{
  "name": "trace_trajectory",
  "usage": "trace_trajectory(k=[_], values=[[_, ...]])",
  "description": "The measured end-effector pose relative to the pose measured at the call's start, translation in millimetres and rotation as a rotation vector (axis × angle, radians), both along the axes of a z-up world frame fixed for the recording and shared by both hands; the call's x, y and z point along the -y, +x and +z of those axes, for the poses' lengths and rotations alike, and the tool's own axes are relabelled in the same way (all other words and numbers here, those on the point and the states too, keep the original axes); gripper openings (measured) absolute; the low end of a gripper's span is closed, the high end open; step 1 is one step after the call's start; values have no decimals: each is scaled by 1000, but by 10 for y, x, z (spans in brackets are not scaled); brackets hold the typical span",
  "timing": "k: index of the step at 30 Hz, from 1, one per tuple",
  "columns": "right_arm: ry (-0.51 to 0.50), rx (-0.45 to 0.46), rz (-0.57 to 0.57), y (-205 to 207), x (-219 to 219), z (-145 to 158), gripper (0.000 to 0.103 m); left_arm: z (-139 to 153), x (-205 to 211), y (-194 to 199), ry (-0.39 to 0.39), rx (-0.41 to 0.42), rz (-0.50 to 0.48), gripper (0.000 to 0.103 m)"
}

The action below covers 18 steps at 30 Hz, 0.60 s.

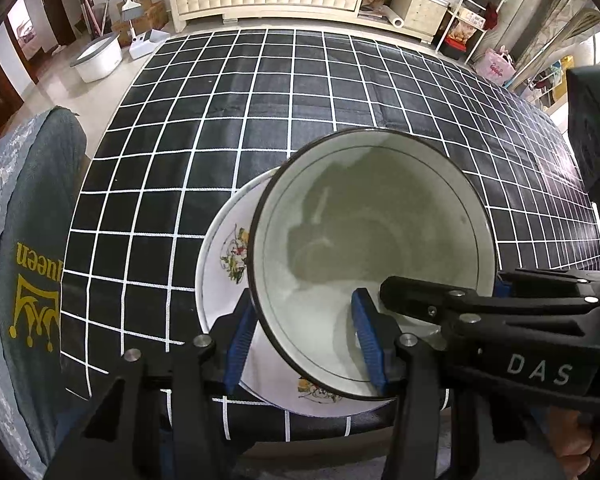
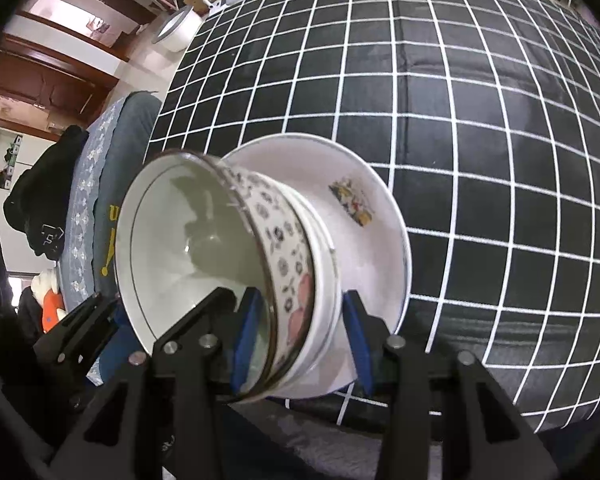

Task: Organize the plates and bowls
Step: 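Lower the bowl stack onto the plate stack with the left tool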

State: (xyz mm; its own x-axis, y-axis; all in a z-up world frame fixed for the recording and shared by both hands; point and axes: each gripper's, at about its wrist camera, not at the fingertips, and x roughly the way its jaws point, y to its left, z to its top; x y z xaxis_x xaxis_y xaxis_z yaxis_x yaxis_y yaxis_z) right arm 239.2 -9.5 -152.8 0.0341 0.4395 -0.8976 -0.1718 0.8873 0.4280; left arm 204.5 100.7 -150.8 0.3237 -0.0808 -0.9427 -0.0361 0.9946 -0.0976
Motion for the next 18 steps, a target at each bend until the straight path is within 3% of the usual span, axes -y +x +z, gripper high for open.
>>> trace_trajectory(k=[10,18], values=[[21,-5,-12,-24,55,-19,47,2,64,-11,34,9,-16,45],[-40,106,11,-55,28,184,47,14,14,-37,0,13,-9,45]])
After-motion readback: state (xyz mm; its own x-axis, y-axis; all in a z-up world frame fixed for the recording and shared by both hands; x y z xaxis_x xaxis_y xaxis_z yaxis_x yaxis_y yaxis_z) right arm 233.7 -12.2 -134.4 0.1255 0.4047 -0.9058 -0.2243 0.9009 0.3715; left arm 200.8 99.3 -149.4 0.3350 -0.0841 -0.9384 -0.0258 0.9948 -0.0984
